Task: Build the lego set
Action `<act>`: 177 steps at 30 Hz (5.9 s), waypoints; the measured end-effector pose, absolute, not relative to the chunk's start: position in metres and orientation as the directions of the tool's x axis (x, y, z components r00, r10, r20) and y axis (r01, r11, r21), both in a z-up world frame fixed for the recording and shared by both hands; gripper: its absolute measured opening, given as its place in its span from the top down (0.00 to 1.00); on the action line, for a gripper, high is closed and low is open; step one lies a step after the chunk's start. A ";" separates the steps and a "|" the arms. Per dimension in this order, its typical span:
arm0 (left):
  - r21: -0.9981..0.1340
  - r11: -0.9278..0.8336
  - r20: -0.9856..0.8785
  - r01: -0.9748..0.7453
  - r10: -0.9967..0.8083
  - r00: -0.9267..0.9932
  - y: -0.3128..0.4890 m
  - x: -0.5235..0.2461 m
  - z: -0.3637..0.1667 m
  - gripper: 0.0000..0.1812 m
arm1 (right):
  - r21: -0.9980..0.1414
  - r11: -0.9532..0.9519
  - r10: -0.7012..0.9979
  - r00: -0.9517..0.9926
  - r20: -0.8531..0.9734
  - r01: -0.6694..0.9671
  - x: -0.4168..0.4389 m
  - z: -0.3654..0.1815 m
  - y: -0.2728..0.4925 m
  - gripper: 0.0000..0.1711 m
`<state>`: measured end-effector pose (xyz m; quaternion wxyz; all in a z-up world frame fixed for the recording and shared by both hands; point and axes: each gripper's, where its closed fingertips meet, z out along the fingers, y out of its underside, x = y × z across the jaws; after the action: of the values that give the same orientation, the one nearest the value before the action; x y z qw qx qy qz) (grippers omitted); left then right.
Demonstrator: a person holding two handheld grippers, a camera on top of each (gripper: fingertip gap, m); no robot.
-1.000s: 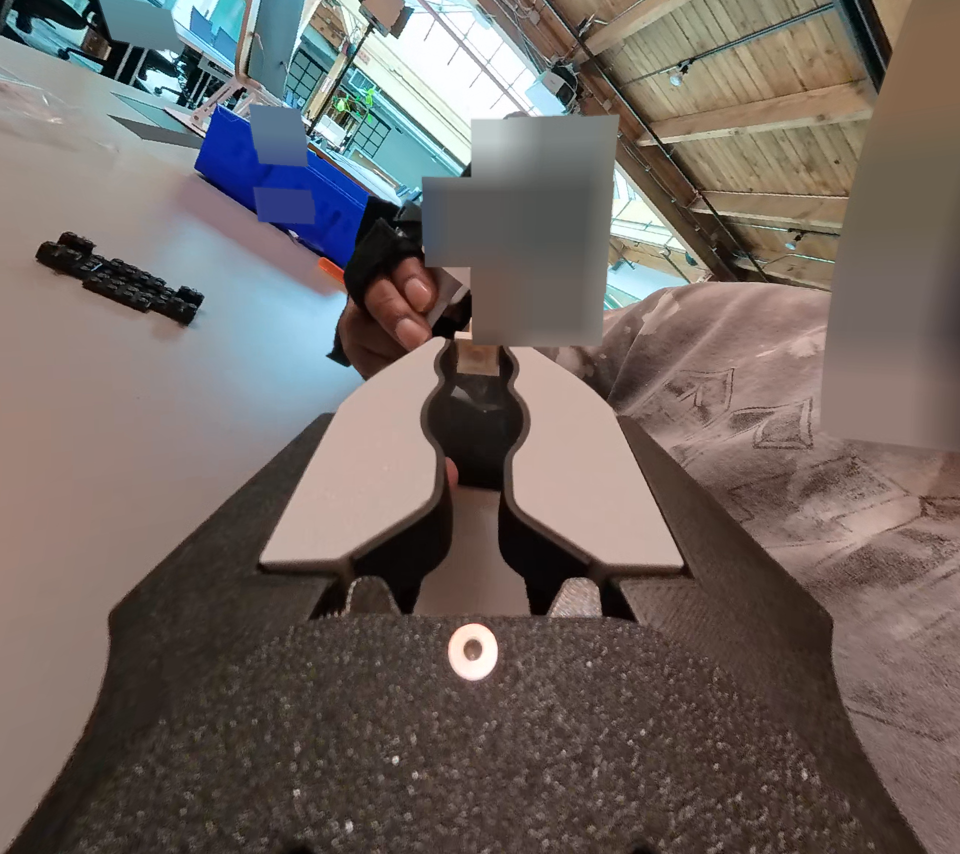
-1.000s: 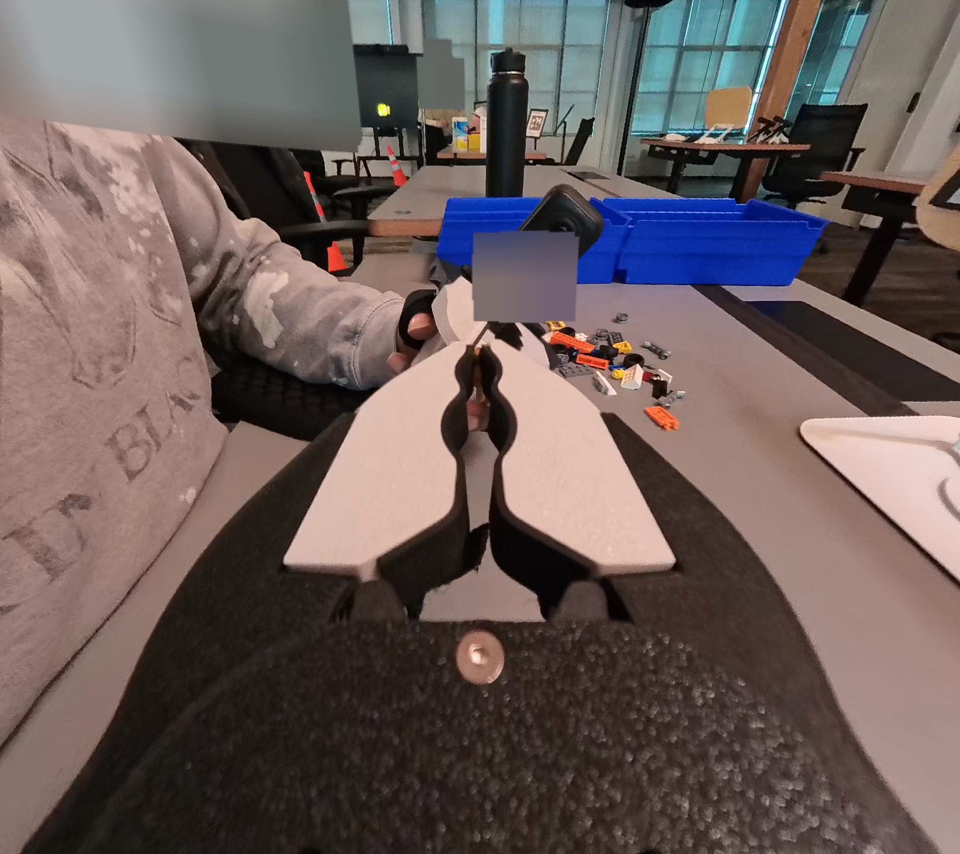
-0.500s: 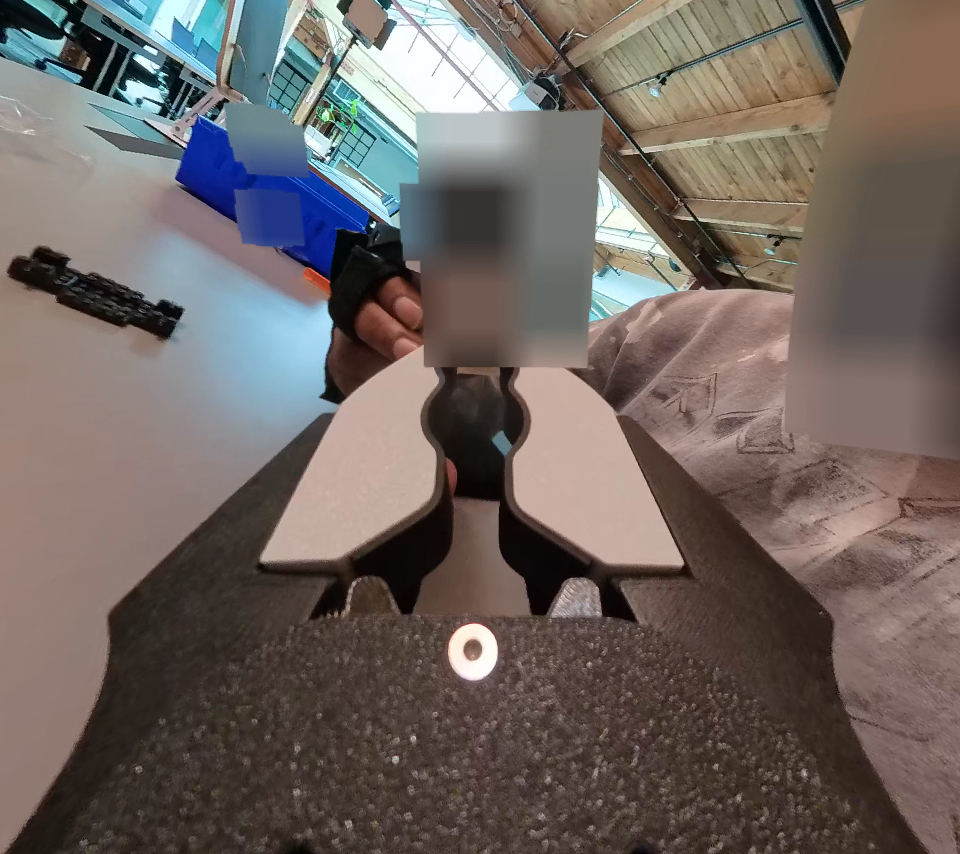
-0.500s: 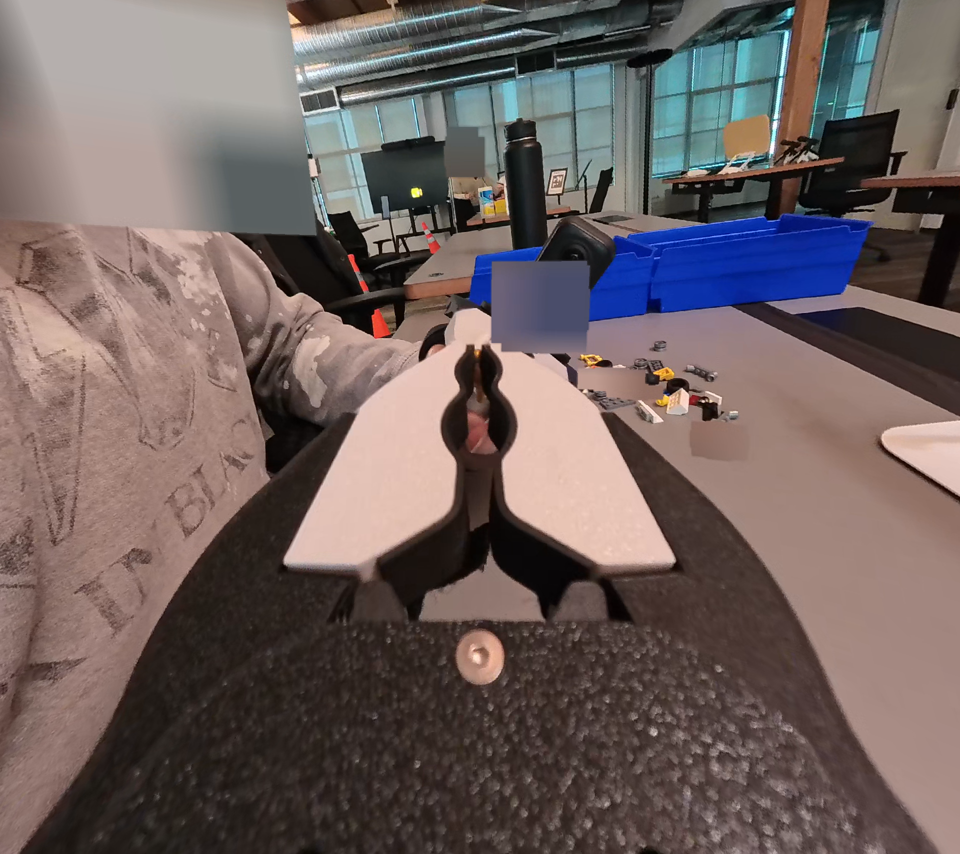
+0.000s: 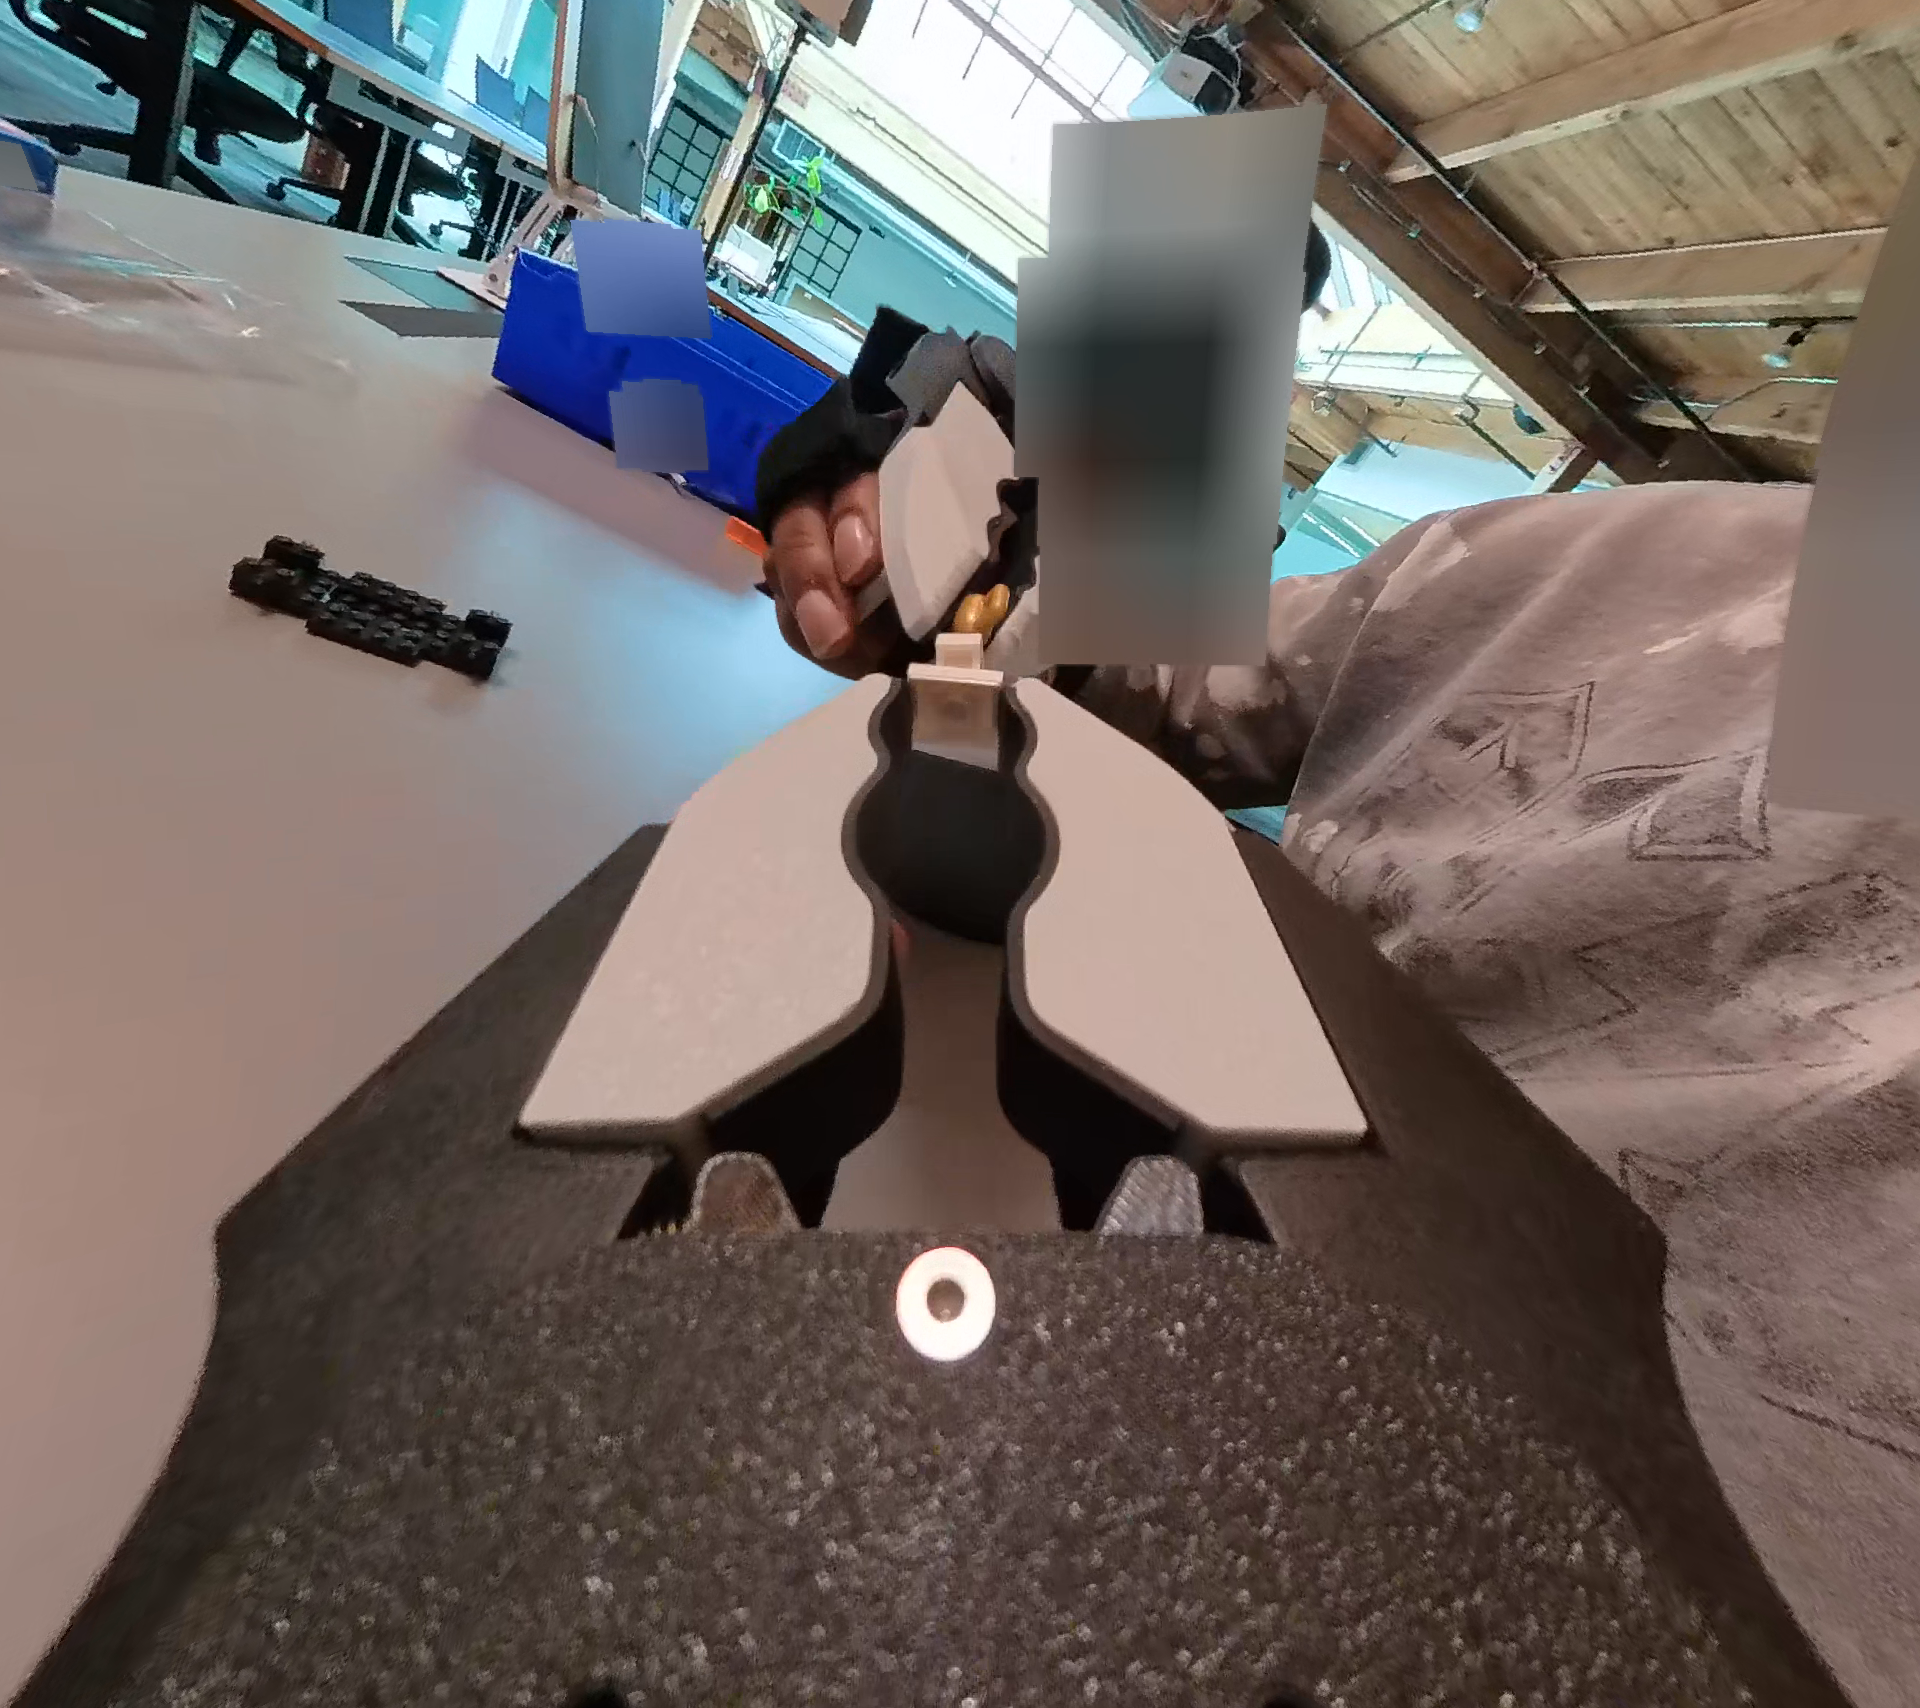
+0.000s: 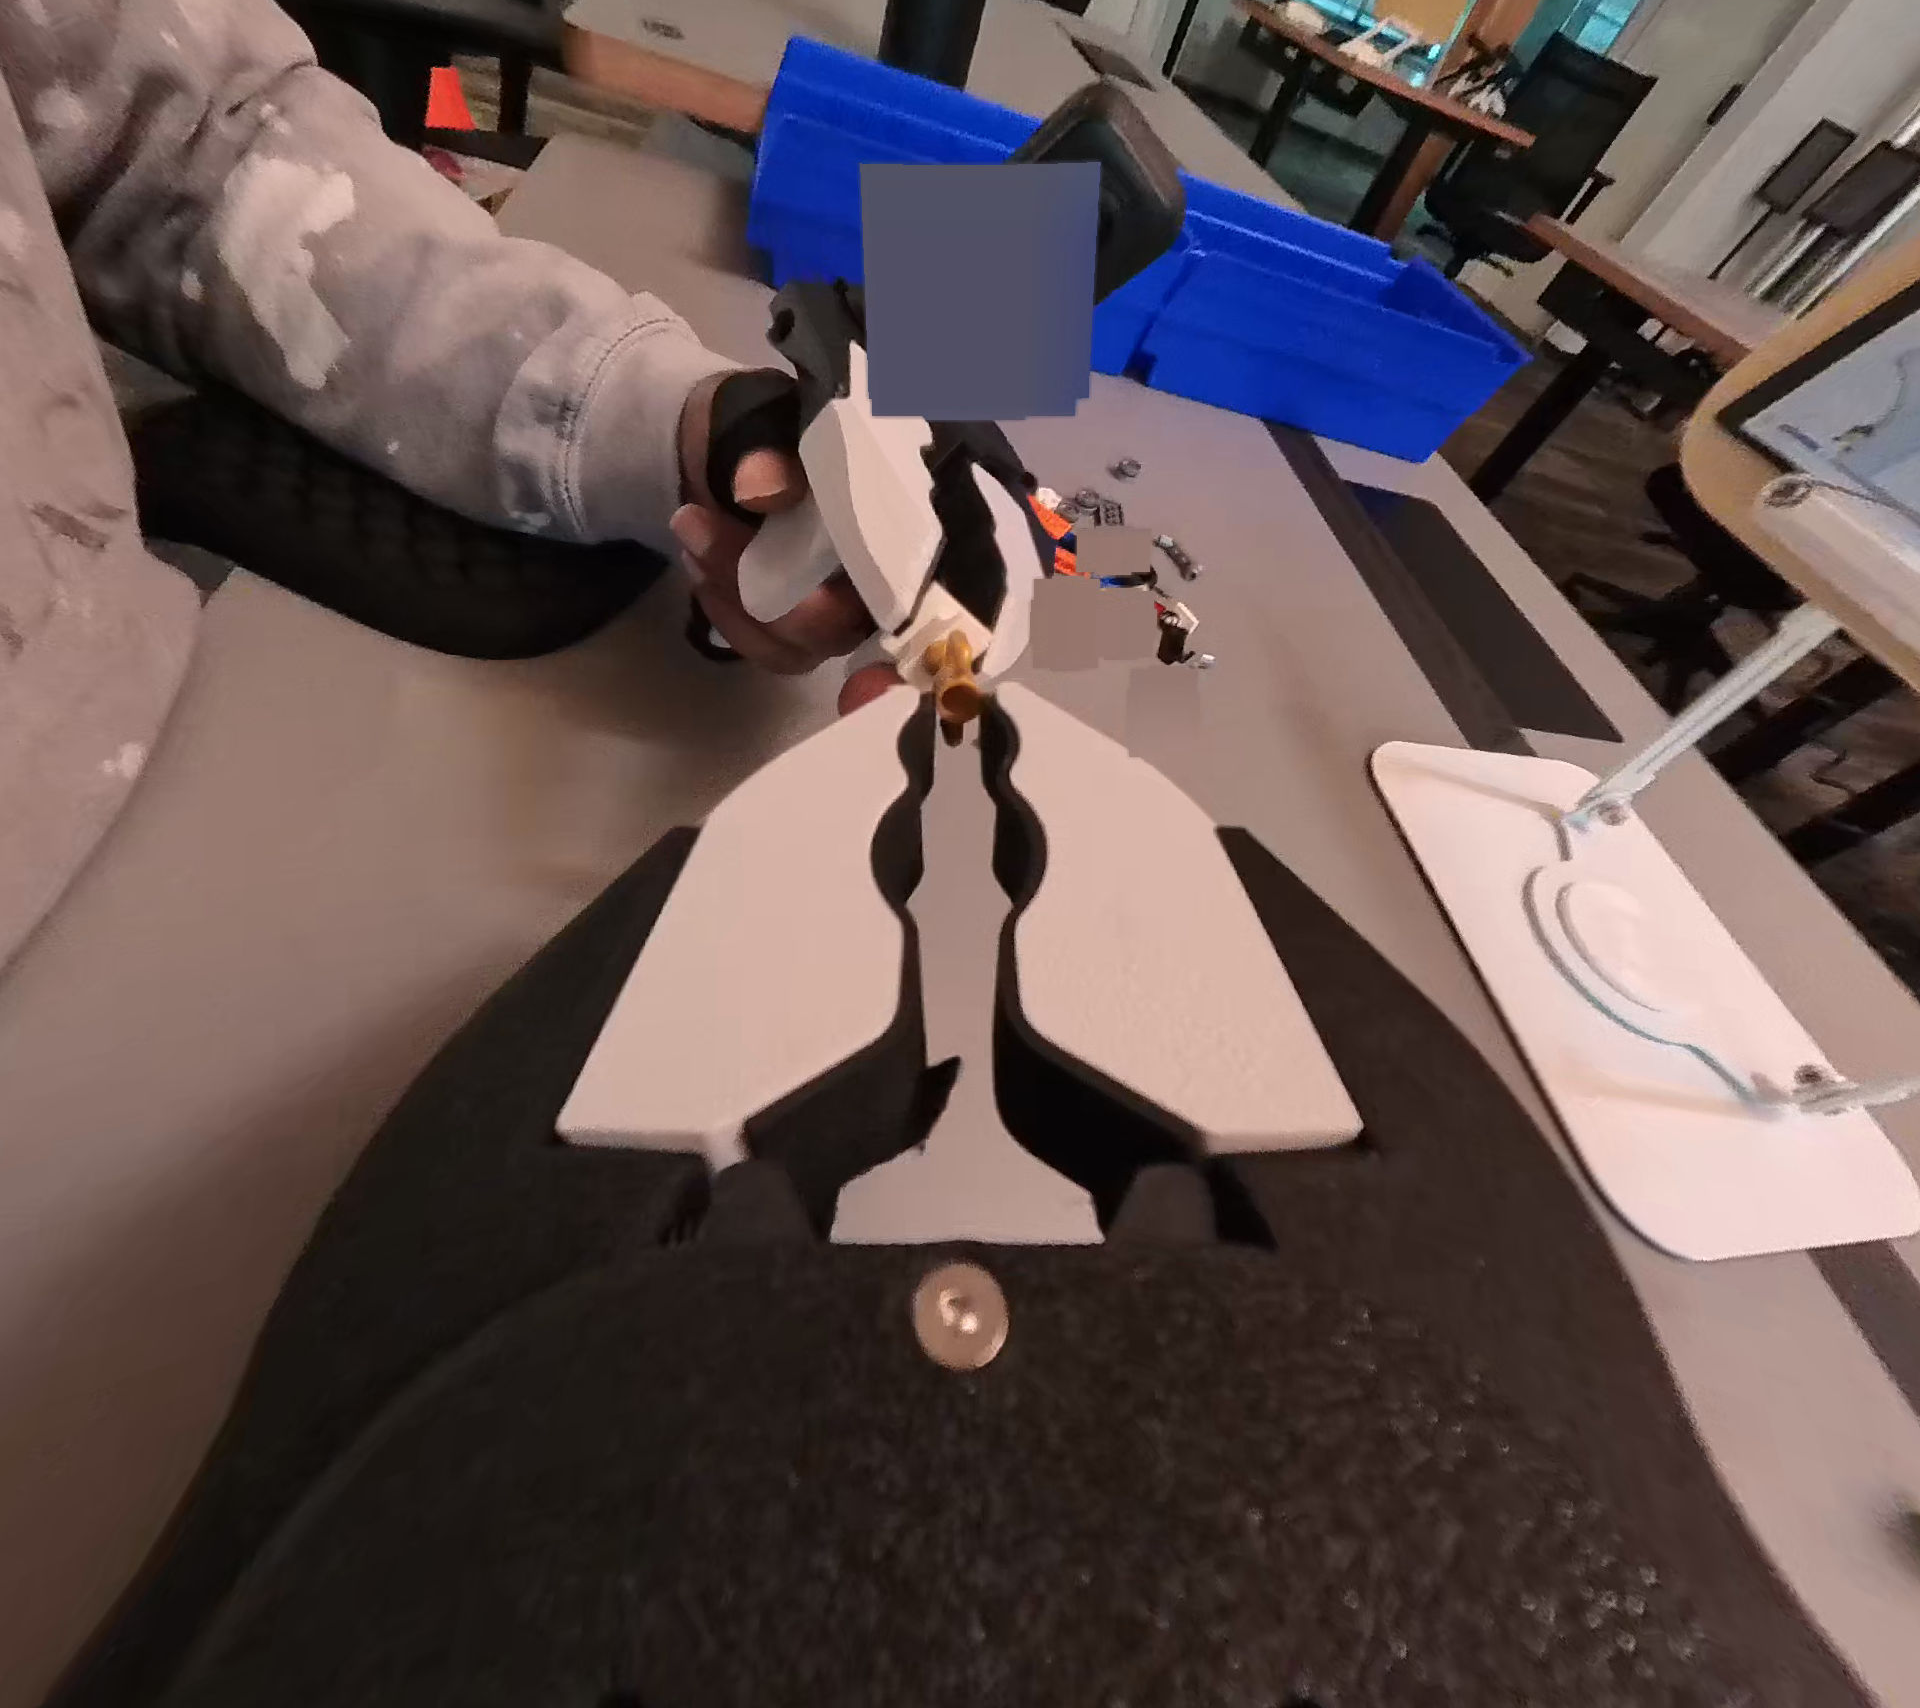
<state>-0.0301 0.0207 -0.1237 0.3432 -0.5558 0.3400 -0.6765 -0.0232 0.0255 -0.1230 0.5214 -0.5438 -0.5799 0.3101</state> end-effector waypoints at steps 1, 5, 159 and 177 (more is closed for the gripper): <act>-0.845 -0.528 0.515 0.083 -0.846 -0.139 0.021 -0.030 -0.124 0.91 | -0.934 0.181 0.963 0.135 0.232 0.309 -0.023 -0.124 0.026 0.96; -0.886 -0.460 0.456 0.063 -0.888 -0.061 0.026 -0.030 -0.130 0.91 | -0.962 -0.073 0.984 0.177 -0.027 0.263 -0.024 -0.131 0.028 0.96; -0.773 0.333 -0.465 -0.540 -0.876 0.125 0.018 -0.016 -0.179 0.96 | -0.688 0.257 0.953 -0.060 0.297 0.679 -0.017 -0.178 0.014 0.90; -0.922 0.171 -0.240 -0.348 -0.957 0.164 0.018 -0.020 -0.161 0.83 | -0.882 0.179 0.979 0.006 0.201 0.435 -0.020 -0.148 0.013 0.96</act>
<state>-0.0198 0.0183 -0.1607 0.5076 -0.5694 0.5728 -0.3001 -0.0200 0.0126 -0.1477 0.4357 -0.5596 -0.6321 0.3122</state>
